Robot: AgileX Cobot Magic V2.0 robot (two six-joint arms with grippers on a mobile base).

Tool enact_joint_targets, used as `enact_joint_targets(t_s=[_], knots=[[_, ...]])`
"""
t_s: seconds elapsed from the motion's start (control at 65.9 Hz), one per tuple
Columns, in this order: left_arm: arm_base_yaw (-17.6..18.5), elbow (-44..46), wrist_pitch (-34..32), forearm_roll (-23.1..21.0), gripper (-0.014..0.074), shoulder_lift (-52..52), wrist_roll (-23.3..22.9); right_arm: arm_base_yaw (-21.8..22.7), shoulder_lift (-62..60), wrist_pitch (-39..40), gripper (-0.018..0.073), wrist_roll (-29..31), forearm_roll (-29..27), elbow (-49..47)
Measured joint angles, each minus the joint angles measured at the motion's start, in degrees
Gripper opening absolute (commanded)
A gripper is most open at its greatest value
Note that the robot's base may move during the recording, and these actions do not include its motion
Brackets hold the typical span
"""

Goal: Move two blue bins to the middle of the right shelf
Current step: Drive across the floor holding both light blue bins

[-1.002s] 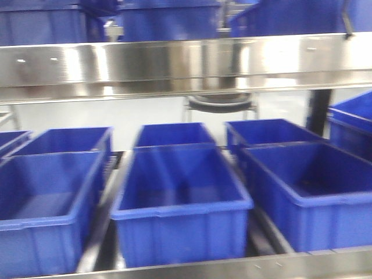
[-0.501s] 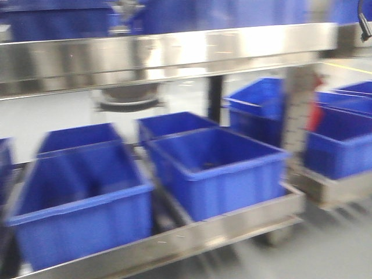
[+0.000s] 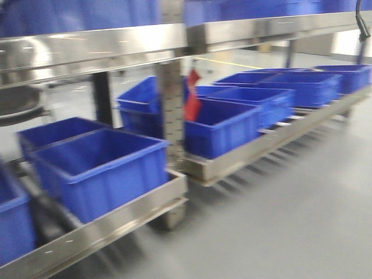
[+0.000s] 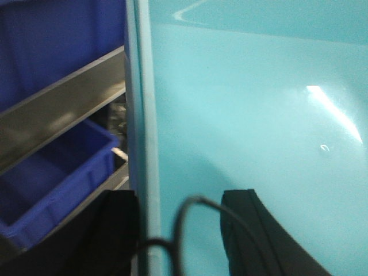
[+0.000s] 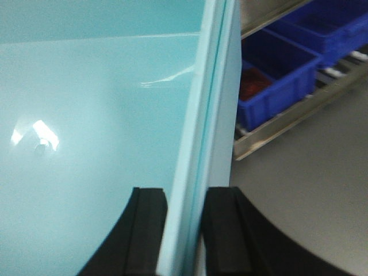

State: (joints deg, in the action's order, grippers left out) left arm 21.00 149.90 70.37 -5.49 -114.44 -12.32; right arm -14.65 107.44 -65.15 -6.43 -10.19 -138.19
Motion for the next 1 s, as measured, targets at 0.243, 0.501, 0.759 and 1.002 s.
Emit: enact_joint_targets(t_s=[0.243, 0.501, 0.759, 1.002], knots=[[0.0, 0.0, 0.0, 0.0, -0.0111, 0.0, 0.0, 0.0, 0.0, 0.0, -0.0154, 0.0, 0.0, 0.0], [0.0, 0.0, 0.0, 0.0, -0.0111, 0.0, 0.0, 0.0, 0.0, 0.0, -0.0154, 0.0, 0.0, 0.0], [0.0, 0.0, 0.0, 0.0, -0.0111, 0.0, 0.0, 0.0, 0.0, 0.0, -0.0154, 0.0, 0.0, 0.0], [0.0, 0.0, 0.0, -0.1, -0.0111, 0.0, 0.0, 0.0, 0.0, 0.0, -0.0154, 0.0, 0.0, 0.0]])
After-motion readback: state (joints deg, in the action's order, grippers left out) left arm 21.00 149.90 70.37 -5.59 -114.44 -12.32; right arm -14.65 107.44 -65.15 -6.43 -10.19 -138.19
